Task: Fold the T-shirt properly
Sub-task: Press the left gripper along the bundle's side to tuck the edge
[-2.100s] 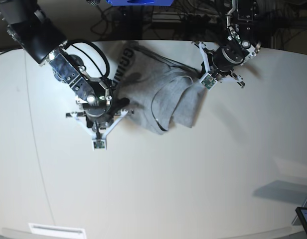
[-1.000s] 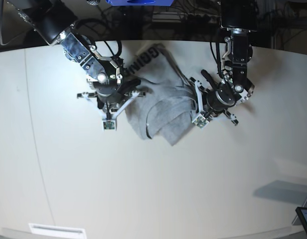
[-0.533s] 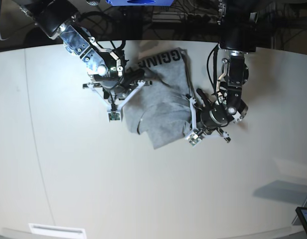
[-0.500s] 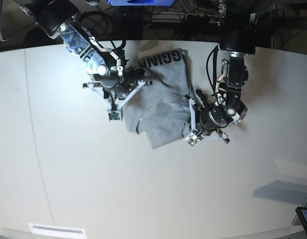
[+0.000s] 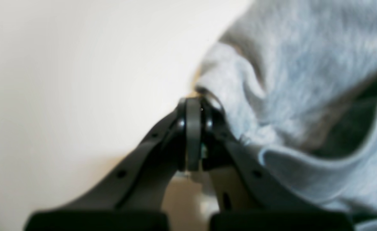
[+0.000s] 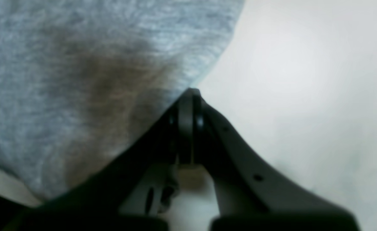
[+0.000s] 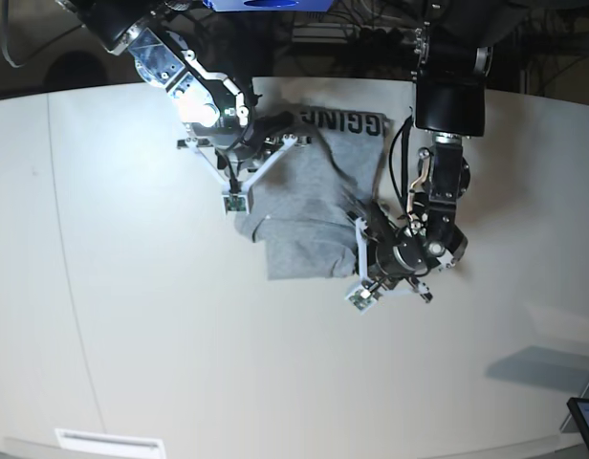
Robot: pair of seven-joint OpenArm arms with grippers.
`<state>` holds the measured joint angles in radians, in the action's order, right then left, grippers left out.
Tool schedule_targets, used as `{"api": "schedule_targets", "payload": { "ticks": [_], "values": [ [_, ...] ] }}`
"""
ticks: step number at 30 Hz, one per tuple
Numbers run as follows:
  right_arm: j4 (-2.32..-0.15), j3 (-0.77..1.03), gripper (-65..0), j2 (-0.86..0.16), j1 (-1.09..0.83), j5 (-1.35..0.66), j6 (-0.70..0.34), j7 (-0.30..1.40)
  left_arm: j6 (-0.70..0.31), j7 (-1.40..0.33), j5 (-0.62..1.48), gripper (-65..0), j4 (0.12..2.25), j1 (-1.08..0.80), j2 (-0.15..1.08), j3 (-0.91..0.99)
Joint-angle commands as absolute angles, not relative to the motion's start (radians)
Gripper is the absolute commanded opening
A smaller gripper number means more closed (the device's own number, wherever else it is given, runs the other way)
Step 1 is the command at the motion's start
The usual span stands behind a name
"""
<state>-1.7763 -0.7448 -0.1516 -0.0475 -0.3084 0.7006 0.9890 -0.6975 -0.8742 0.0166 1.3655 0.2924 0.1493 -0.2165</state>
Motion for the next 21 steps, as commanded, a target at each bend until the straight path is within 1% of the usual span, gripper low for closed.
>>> {"api": "schedule_targets", "payload": {
  "ticks": [1, 6, 11, 13, 15, 18, 21],
  "values": [
    [-1.796, -0.748, -65.0, -0.147, -0.047, -0.321, 0.698, 1.001, -0.698, -0.846, 0.025, -65.0, 1.376, 0.326, 0.15, -0.214],
    [-1.804, -0.75, -65.0, -0.134, -0.065, -0.325, 0.698, 1.001, -0.698, -0.828, 0.025, -65.0, 1.293, 0.361, 0.133, -0.216],
    [-1.802, -0.746, -64.9, -0.136, -0.059, -0.321, 0.698, 1.001, -0.698, -0.805, 0.024, -65.0, 1.28, 0.361, 0.128, -0.216],
    [-1.802, -0.745, -64.9, -0.139, -0.056, -0.32, 0.698, 1.001, -0.698, -0.806, 0.024, -65.0, 1.285, 0.36, 0.134, -0.214],
    [-1.802, -0.743, -64.9, -0.163, -0.042, -0.32, 0.698, 1.001, -0.698, -0.808, 0.015, -65.0, 1.316, 0.355, 0.165, -0.214],
    [-1.802, -0.742, -64.9, -0.173, -0.027, -0.32, 0.698, 1.003, -0.698, -0.808, -0.058, -65.0, 1.351, 0.352, 0.186, -0.206],
    [-1.802, -0.74, -64.9, -0.208, -0.005, -0.32, 0.698, 1.021, -0.698, -0.808, -0.131, -65.0, 1.391, 0.329, 0.22, -0.203]
  ]
}}
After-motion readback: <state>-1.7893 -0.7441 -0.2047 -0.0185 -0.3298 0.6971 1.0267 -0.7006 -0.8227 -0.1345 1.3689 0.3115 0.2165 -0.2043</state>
